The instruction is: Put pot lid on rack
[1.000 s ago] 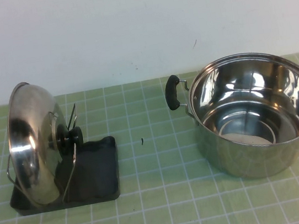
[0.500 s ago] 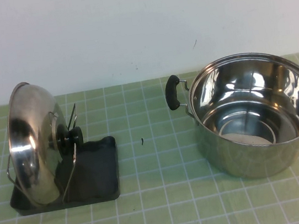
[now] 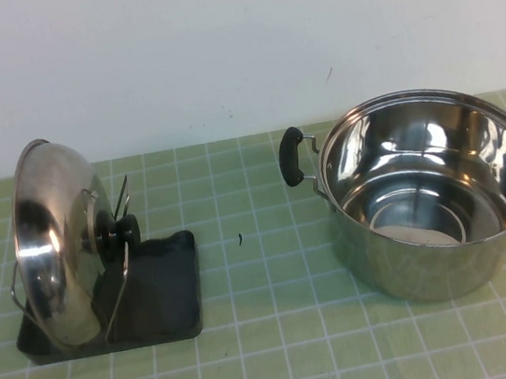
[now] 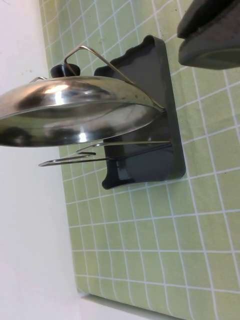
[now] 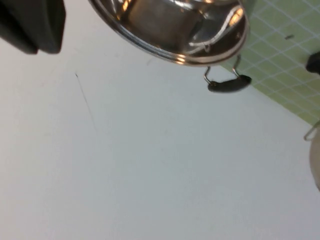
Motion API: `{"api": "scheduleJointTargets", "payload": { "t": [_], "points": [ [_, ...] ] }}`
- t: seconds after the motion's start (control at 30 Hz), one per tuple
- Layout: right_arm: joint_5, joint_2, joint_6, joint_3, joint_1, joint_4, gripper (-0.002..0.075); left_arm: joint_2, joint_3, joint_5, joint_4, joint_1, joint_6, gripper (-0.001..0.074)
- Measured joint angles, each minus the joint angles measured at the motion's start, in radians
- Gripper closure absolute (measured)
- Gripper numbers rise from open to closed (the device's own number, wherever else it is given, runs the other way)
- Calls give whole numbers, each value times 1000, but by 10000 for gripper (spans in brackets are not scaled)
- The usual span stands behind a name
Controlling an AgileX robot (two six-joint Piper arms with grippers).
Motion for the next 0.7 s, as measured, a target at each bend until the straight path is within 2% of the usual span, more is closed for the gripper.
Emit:
{"api": "scheduleJointTargets", "payload": {
  "t": [0.1,0.13,0.2,0.4,0.57,0.7],
  "points": [
    [72,0,-540,2,0,537,727,0,0,0,0,0,0,736],
    [85,0,-666,5,0,667,727,0,0,0,0,0,0,736],
    [95,-12,-793,16,-18,809,727,0,0,0,0,0,0,736],
    [118,-144,-827,101,-185,909,727,0,0,0,0,0,-2,736],
    [125,-300,-776,220,-371,918,727,0,0,0,0,0,-2,736],
    [149,-334,-725,295,-506,920,727,0,0,0,0,0,-2,736]
  ]
}}
